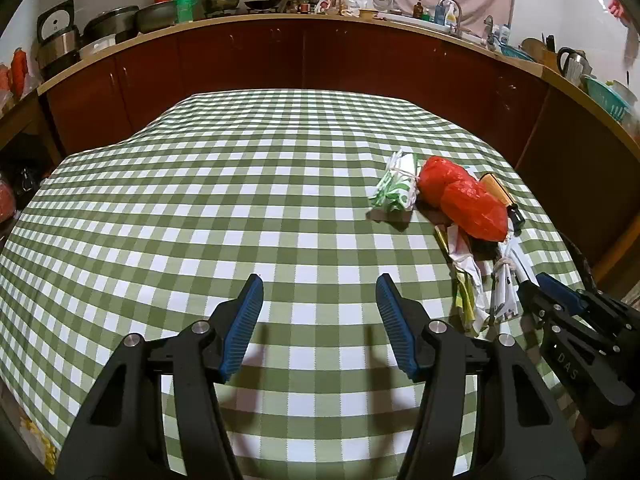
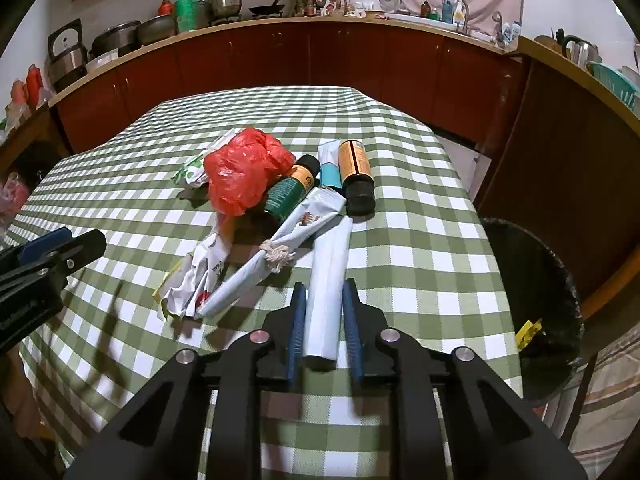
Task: Collect trash
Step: 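Grasp the flat white strip with the right gripper while the left gripper grasps the white wrapper, then carry both white items over the black bin and open both grippers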
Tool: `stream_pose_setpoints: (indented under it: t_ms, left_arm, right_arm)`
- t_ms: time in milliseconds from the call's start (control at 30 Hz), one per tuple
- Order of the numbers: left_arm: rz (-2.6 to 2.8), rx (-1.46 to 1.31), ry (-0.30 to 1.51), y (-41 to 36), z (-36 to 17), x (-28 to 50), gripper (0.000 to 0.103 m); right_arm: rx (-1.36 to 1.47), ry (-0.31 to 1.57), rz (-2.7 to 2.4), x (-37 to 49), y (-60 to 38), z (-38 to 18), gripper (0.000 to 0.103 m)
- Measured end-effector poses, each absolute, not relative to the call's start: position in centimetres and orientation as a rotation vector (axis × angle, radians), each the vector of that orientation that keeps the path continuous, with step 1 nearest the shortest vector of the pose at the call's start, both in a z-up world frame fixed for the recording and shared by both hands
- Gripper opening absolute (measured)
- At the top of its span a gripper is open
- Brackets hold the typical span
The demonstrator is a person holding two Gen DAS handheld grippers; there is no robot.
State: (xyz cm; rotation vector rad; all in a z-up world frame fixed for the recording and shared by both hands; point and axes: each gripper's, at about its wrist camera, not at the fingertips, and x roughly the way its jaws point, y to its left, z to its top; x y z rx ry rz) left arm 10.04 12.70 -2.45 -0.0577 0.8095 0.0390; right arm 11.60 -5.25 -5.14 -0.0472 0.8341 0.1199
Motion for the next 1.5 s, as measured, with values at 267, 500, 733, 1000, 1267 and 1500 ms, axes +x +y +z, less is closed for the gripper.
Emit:
stream_pose_setpoints:
  t_ms: [267, 500, 733, 1000, 1267, 1500]
  left_arm:
    - [0.012, -0.054, 0.811, 10.9, -2.2, 10.2, 0.059]
    - [-0.026, -0.033, 0.820, 8.0, -2.3, 10.4, 0.059]
    - [-0.065, -0.028, 0.831, 5.4, -2.8, 11.0, 0.063]
    - [-0.096, -0.015, 0.884, 3.7, -4.8, 12.1, 0.046]
    - [-0.132, 0.017, 0.871, 3.0, -5.1, 11.9, 0.017]
    - [-0.123, 0.015, 0.856, 3.5, -4.7, 10.4, 0.017]
  right_arm:
    - [-0.023, 0.812, 0.117, 10.7, -6.8, -4.5, 0.017]
    - [-0.028, 0.776, 0.083, 9.6, -9.0, -4.0, 0.017]
    - [-0.001, 0.764, 0.049, 9.2, -11.9, -4.0, 0.017]
    - [0.026, 0.757, 0.033, 9.0, -13.9, -4.2, 0.017]
    - [0.038, 0.759, 0.032, 8.9, -14.7, -4.6, 0.017]
    - [0.039, 0.753, 0.031, 8.7, -15.0, -4.5, 0.017]
